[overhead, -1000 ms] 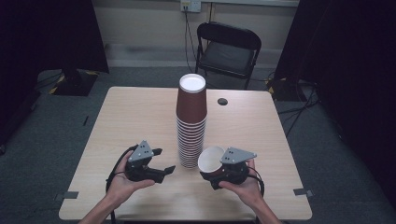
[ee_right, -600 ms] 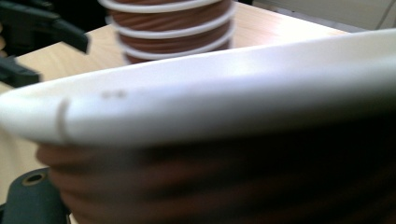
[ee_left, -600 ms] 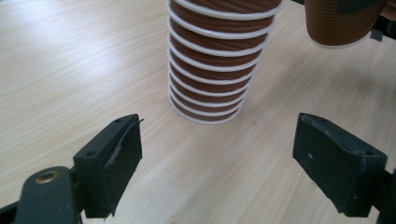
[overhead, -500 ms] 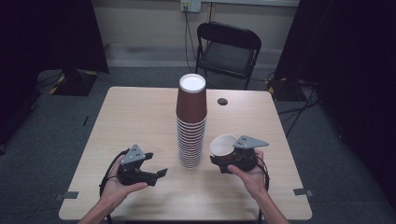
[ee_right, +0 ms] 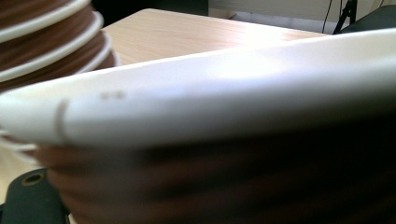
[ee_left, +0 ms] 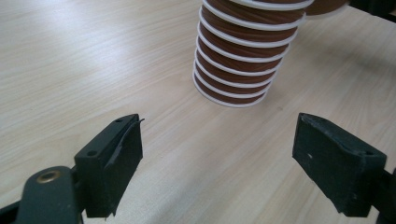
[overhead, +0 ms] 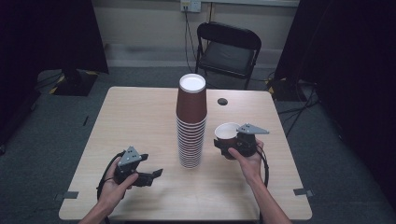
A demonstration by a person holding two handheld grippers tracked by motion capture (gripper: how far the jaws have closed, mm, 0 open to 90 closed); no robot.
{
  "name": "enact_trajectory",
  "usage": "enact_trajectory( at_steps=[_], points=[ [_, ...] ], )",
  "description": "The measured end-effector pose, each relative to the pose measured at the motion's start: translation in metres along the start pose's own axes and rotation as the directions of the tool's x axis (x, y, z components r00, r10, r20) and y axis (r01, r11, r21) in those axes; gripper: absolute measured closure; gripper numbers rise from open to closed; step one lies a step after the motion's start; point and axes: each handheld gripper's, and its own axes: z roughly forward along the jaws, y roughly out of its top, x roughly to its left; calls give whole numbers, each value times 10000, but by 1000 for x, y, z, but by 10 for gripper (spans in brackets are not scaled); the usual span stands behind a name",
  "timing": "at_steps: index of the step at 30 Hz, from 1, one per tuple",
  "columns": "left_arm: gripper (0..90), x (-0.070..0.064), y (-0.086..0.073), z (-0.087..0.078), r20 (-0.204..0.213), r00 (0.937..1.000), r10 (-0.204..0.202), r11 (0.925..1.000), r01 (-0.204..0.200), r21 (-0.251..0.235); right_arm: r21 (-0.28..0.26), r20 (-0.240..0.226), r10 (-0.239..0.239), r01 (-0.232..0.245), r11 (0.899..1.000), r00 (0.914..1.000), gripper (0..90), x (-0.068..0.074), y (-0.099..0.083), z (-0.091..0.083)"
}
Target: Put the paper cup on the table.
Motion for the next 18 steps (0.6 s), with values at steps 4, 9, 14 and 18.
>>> enact_trajectory(
  at_steps=[4, 9, 14, 18],
  points=[
    [162, 0, -2, 0, 3, 10000, 5, 10000, -5, 52, -47, 220, 136, -135, 9999, 9997, 106, -7, 0, 16],
    [162, 0, -3, -1, -47, 10000, 27, 10000, -26, 87, -216, 426, 294, -285, 9994, 9987, 105, -14, 3, 32],
    [163, 0, -4, 0, -18, 10000, -31, 9999, 31, 125, -335, 616, 416, -396, 9987, 9972, 104, -21, 4, 46],
    [169, 2, -5, 1, -40, 9999, -114, 9997, 115, 235, -186, 754, 536, -524, 9985, 9957, 104, -26, 2, 56]
  ],
)
